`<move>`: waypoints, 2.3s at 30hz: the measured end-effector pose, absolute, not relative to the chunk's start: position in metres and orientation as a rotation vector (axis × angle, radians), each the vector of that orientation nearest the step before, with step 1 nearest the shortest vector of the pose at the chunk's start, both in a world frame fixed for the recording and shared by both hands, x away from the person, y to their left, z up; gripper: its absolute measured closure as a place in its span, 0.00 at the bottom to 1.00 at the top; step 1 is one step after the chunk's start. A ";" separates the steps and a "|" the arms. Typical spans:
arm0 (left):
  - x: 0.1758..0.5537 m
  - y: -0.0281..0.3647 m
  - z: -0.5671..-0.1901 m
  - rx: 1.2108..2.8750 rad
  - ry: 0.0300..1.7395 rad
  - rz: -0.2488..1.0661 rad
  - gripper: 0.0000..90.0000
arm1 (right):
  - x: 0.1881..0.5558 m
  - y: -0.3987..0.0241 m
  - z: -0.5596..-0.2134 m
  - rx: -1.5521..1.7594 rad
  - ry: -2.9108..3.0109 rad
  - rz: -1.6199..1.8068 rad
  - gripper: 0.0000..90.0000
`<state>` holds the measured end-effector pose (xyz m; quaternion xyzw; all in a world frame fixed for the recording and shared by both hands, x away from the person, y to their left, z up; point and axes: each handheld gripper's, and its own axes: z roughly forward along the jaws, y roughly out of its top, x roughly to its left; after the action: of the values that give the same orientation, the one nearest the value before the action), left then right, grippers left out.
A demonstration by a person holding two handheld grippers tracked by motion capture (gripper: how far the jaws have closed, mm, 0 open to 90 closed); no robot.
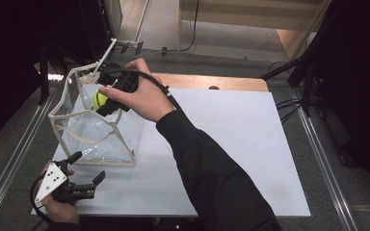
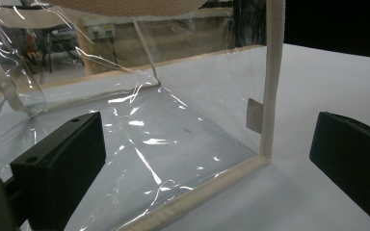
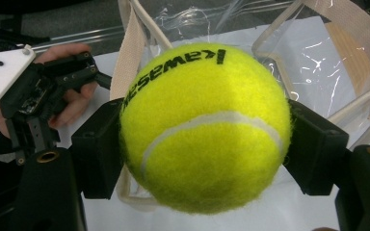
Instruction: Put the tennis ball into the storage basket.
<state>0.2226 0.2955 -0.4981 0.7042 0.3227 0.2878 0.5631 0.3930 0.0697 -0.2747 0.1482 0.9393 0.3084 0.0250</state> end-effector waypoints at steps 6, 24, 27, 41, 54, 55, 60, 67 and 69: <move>0.223 0.295 -0.498 1.656 0.759 0.678 0.00 | 0.397 0.073 -0.279 0.466 2.909 0.943 0.26; 0.223 0.295 -0.498 1.655 0.759 0.675 0.00 | 0.403 0.077 -0.288 0.462 2.920 0.873 0.26; 0.223 0.296 -0.498 1.655 0.759 0.675 0.00 | 0.403 0.077 -0.290 0.458 2.924 0.843 0.26; 0.223 0.295 -0.498 1.656 0.759 0.675 0.00 | 0.398 0.066 -0.290 0.454 2.914 0.693 0.21; 0.223 0.295 -0.498 1.659 0.756 0.678 0.00 | 0.389 0.047 -0.278 0.510 2.856 0.795 0.09; 0.223 0.295 -0.498 1.658 0.756 0.678 0.00 | 0.389 0.045 -0.278 0.509 2.854 0.802 0.09; 0.223 0.295 -0.498 1.664 0.756 0.679 0.00 | 0.388 0.033 -0.278 0.541 2.842 0.836 0.08; 0.223 0.295 -0.498 1.664 0.756 0.679 0.00 | 0.385 0.021 -0.284 0.571 2.825 0.862 0.00; 0.223 0.295 -0.498 1.665 0.757 0.679 0.00 | 0.384 0.018 -0.285 0.579 2.824 0.872 0.00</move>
<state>0.2232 0.2953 -0.4981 0.7067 0.3212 0.2882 0.5607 0.3842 0.0182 -0.2853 0.1919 0.9357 0.2889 0.0648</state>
